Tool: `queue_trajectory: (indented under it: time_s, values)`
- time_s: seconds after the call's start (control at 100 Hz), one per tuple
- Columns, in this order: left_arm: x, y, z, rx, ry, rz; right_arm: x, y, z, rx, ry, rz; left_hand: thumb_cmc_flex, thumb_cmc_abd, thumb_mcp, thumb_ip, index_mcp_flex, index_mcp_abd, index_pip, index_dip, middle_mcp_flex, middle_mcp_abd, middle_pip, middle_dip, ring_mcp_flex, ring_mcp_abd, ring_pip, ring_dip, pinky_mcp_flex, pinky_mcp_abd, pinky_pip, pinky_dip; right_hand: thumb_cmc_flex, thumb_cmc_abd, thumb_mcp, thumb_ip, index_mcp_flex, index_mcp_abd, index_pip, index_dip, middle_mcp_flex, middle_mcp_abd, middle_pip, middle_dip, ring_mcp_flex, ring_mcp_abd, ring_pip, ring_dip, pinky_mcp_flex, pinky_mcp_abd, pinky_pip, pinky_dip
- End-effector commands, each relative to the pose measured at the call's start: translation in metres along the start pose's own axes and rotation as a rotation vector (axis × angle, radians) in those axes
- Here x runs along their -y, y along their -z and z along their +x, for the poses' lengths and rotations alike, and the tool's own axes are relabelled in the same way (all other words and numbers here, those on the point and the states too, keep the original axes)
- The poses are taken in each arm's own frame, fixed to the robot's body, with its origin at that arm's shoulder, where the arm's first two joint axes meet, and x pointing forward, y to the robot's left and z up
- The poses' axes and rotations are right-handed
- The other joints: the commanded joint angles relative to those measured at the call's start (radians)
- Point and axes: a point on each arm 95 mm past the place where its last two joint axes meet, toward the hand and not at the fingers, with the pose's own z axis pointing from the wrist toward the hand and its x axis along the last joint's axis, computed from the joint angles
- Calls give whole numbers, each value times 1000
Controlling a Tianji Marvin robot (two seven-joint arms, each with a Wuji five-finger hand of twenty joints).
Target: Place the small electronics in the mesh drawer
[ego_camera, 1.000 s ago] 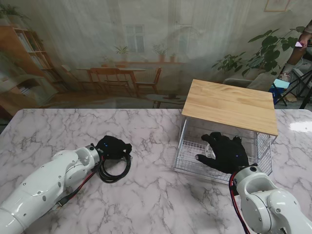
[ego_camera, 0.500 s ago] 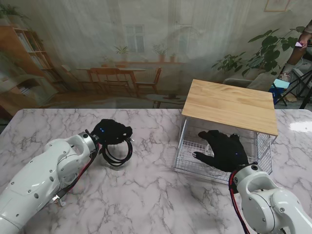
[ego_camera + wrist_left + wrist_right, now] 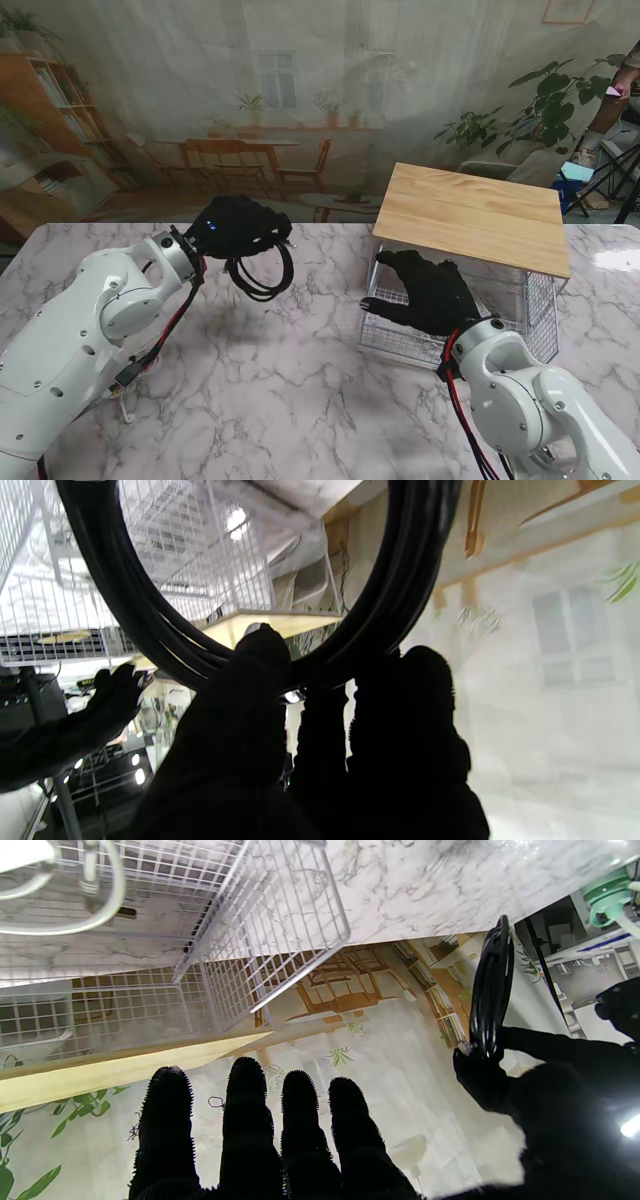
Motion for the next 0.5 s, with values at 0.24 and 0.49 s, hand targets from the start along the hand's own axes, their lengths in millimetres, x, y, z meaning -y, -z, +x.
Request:
queue_trajectory:
  time_s: [0.24, 0.49]
  values:
    - [43, -31, 22, -75, 9, 78, -5, -19, 14, -9, -101, 27, 79, 81, 70, 35, 69, -38, 113, 43, 16, 24, -7, 24, 40, 38, 48, 8, 26, -72, 37, -16, -128, -144, 112, -64, 12, 45, -56, 14, -60, 40, -24, -9, -1, 21, -69, -19, -35, 68, -77, -47]
    - [46, -44, 37, -114, 41, 88, -4, -26, 21, 6, -191, 50, 77, 82, 70, 37, 65, -38, 110, 53, 14, 21, -11, 30, 24, 63, 50, 14, 23, -73, 35, -18, -110, -155, 120, -67, 56, 13, -61, 26, -67, 25, -28, -11, -4, 27, -71, -16, -58, 94, -118, -71]
